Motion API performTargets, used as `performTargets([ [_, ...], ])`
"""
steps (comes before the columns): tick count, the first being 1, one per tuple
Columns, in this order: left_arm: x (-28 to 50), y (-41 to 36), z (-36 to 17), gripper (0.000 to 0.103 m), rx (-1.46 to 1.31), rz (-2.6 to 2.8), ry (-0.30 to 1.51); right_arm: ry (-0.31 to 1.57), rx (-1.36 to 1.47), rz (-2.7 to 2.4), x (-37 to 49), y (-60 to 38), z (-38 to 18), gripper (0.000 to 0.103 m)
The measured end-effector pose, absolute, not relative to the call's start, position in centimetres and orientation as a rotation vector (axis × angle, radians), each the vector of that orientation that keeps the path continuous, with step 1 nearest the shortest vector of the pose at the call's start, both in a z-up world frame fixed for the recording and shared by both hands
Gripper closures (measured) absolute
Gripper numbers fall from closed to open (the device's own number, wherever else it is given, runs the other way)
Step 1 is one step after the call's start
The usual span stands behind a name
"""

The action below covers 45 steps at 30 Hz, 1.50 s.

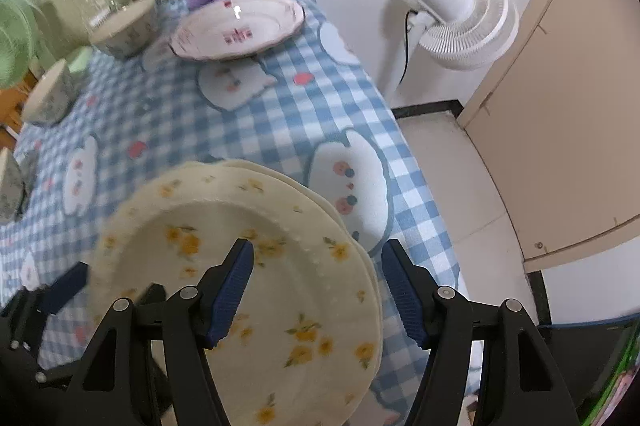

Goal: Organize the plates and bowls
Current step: 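Lower the stacked flower plates onto the tablecloth and open both grippers, then move both grippers over to the white red-trimmed plate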

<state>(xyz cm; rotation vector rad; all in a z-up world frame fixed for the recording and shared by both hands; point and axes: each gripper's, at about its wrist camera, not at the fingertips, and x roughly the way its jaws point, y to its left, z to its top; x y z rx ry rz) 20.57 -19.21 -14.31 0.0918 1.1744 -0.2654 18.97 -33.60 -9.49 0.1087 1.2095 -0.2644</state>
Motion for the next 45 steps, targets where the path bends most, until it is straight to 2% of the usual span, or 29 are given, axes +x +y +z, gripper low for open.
performTargets([
  [8,18.9,-17.5,-9.9,0.023,0.059,-0.312,1.095,1.125,0.069,-0.223,17.2,-30.1,-4.5,0.032],
  [24,17.7,-17.4,-3.1,0.023,0.065,-0.273,0.978,1.043,0.065,-0.14,16.6,-28.5,1.5,0.03],
  [45,21.7,-21.3,1.1,0.024,-0.006,-0.13,0.925,0.995,-0.013,-0.026,23.1,-32.8,6.0,0.03],
])
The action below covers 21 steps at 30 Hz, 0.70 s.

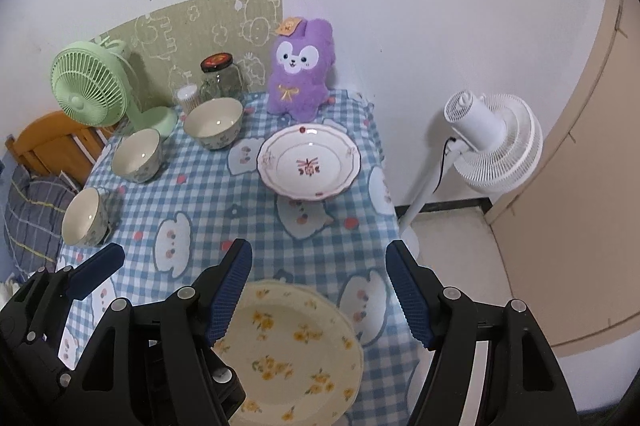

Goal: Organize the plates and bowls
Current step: 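Move both grippers over to the white red-trimmed plate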

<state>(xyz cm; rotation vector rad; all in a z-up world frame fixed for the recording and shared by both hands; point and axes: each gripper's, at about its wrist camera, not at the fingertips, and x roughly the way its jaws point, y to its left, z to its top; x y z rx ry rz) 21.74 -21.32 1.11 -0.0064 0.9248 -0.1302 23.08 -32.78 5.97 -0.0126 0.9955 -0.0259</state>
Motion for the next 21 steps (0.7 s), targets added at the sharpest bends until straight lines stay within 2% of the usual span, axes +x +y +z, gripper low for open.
performTargets([
  [21,28.5,-24.8,1.8,0.024,-0.062,-0.016,0.882,0.95,-0.026,0.081,31.4,-36.0,5.7,0.028],
])
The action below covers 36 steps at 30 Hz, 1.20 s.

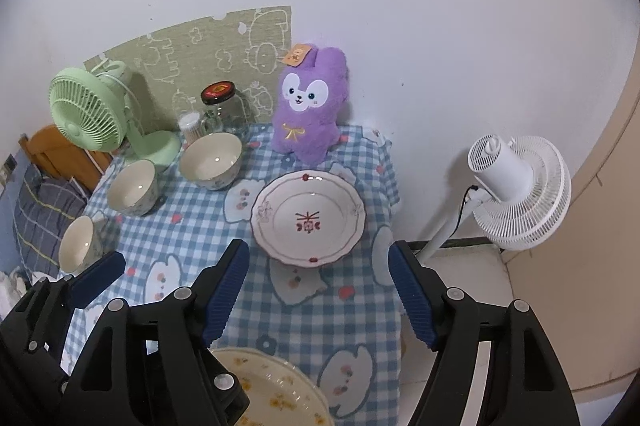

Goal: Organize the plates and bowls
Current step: 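Move both grippers over to the white red-trimmed plate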

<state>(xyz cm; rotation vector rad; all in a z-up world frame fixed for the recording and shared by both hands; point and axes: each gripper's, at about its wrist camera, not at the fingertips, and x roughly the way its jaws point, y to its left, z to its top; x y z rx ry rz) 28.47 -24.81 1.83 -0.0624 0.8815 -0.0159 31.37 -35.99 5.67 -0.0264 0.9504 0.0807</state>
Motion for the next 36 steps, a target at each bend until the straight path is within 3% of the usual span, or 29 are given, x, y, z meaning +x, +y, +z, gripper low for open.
performTargets([
  [36,42.7,-26.6,-9.0,0.024,-0.027,0.008,0.976,1.039,0.016,0.087,45.1,-38.7,-7.3,0.028],
])
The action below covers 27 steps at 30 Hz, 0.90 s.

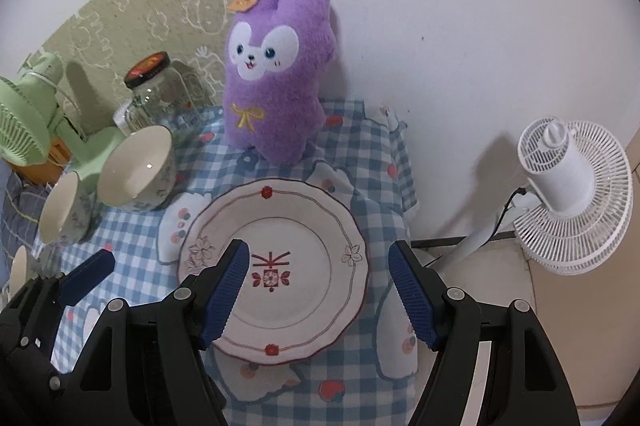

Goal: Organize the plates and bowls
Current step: 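Move both grippers over to the white red-trimmed plate, then close both grippers on the rim of the red-trimmed plate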

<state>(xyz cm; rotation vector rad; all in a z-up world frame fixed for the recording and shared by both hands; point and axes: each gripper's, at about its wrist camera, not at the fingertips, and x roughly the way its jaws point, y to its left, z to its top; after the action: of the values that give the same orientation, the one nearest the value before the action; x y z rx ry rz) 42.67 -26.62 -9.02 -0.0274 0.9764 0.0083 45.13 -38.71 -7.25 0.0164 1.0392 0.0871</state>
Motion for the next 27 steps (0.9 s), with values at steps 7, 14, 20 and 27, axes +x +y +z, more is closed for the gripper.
performTargets([
  [7,44.3,-25.7,-11.9,0.026,-0.073,0.01,1.034,1.063,0.019,0.075,46.3,-39.1,-9.9,0.028],
  [14,45.2,-26.0,-13.7,0.03,-0.055,0.012,1.061,1.091,0.014,0.062,47.0,-39.3,-11.9,0.028],
  [20,46.3,-26.1,-15.3,0.036,-0.032,0.016,1.094,1.116,0.02,0.053,47.5,-39.7,-13.6,0.032],
  [27,47.5,-26.1,-16.5,0.042,-0.029,0.016,1.12,1.143,0.032,0.039,48.4,-40.0,-15.2,0.037],
])
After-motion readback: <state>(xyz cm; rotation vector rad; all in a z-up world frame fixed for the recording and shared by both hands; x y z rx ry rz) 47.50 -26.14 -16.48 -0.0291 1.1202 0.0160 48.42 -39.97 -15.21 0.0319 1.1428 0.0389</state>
